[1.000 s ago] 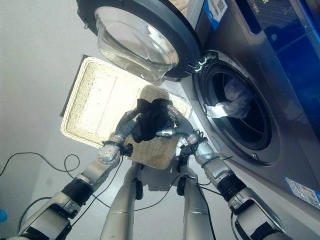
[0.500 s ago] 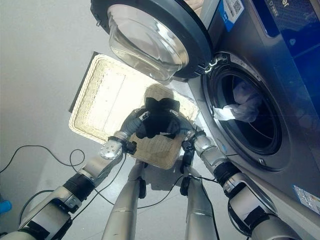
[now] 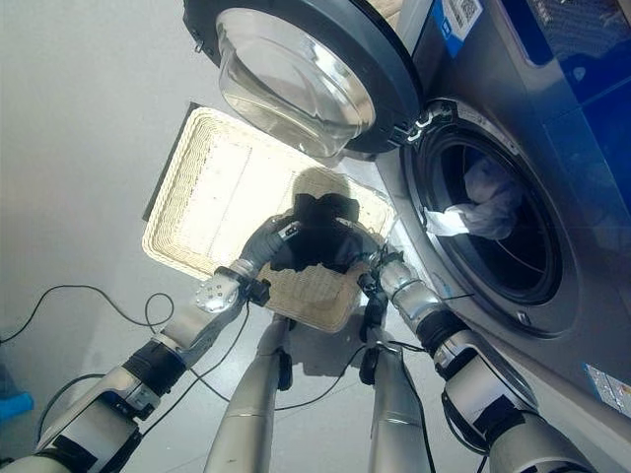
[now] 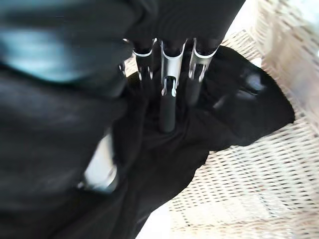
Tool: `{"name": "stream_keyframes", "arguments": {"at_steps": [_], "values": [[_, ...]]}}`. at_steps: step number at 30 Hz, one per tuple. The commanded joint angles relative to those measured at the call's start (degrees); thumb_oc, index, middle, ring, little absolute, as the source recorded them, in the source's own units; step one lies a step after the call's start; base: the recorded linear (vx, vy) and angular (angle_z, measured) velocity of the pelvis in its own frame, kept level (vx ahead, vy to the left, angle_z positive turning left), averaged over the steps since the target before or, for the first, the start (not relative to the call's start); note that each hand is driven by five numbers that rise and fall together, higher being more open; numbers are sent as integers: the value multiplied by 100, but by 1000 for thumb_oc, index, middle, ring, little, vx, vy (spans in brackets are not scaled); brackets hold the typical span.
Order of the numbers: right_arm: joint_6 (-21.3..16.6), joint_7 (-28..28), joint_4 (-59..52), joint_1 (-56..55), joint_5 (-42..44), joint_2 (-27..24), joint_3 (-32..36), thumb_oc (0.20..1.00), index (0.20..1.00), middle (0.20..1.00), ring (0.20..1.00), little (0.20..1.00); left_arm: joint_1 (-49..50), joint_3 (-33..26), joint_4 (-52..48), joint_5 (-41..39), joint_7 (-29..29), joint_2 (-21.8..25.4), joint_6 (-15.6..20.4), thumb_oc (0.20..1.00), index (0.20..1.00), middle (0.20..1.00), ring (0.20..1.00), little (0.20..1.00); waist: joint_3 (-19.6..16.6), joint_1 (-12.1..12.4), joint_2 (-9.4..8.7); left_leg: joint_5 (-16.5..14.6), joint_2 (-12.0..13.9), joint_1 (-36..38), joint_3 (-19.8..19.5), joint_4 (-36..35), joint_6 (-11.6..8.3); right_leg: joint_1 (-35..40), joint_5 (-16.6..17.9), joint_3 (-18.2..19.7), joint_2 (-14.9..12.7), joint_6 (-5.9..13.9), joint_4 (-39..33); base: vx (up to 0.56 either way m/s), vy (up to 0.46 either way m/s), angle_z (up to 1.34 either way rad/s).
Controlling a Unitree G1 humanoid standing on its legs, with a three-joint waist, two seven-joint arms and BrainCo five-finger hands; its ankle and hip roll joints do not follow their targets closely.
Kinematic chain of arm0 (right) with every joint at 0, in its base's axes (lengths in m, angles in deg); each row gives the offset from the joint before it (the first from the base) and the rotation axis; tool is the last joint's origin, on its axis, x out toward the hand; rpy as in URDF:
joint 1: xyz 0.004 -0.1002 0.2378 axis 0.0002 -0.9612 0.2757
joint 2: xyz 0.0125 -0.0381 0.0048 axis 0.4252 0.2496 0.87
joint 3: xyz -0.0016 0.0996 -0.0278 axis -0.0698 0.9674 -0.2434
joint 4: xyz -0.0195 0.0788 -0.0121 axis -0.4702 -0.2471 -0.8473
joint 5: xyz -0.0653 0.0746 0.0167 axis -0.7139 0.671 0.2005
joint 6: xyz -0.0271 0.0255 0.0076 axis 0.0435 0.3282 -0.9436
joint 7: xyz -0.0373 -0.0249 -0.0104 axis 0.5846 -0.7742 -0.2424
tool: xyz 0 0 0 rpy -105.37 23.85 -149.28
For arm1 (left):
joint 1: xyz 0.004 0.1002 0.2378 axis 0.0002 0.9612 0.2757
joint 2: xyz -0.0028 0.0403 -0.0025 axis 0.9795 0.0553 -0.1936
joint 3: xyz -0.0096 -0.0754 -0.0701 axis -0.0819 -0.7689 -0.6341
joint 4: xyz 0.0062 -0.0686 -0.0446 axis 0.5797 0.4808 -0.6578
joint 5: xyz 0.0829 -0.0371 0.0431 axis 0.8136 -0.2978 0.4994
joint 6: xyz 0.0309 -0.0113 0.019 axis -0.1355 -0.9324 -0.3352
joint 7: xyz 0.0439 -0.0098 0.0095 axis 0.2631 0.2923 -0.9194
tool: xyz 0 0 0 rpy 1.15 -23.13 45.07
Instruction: Put the clothes into the washing machine.
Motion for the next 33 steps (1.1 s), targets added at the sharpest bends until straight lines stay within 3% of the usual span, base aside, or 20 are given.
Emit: {"name": "stream_keyframes", "arguments": {"at_steps": [1,18,23,28,29,31,32,33], "values": [[-541,-270,-260,393,525,-5,110,200,200,200,200,200,-213,353,-1244,-165,559,-646,350,200,200,200,200,200,-92,83,406,-276,-698,-72,202,190,498,94,522,-180,359,221,-455,0,0,0],[-1508,-293,-1314,208,1408,148,372,200,200,200,200,200,-194,510,-1301,136,492,-664,-55,200,200,200,200,200,-92,-30,383,-286,-675,-4,309,147,511,129,539,-124,370,253,-489,0,2,0],[-1993,136,-1571,25,2731,367,731,200,200,200,200,200,-199,552,-1142,317,340,-749,-169,200,200,200,200,200,-92,-105,356,-295,-654,19,360,139,495,153,545,-80,392,276,-524,-3,21,-1],[-2236,620,-1641,-162,3768,528,1016,200,200,200,200,200,-176,584,-1029,592,285,-786,-327,200,200,200,200,200,-92,-145,353,-309,-633,45,390,131,491,156,543,-49,395,291,-512,0,0,0],[-2289,896,-1684,-257,4167,577,1138,200,200,200,200,200,-169,598,-963,728,233,-768,-364,680,680,680,680,680,-92,-168,349,-308,-630,54,401,116,488,163,553,-40,400,299,-533,0,0,0],[-2291,914,-1675,-256,4183,574,1140,200,200,200,200,200,-168,600,-963,729,232,-769,-364,680,680,680,680,680,-92,-166,348,-308,-629,57,403,114,488,165,553,-39,401,299,-534,0,0,0],[-2319,1229,-1752,-387,4738,621,1281,200,200,200,200,200,-150,642,-898,766,223,-714,-428,887,887,887,887,887,-92,-192,338,-311,-617,68,420,113,479,182,561,-26,401,311,-550,-4,9,-4],[-2361,1383,-1767,-461,4935,650,1344,200,200,200,200,200,-124,669,-875,840,204,-713,-468,1000,1000,1000,1000,1000,-92,-205,335,-316,-613,78,427,107,480,194,561,-20,401,314,-560,-4,11,-5]]}}
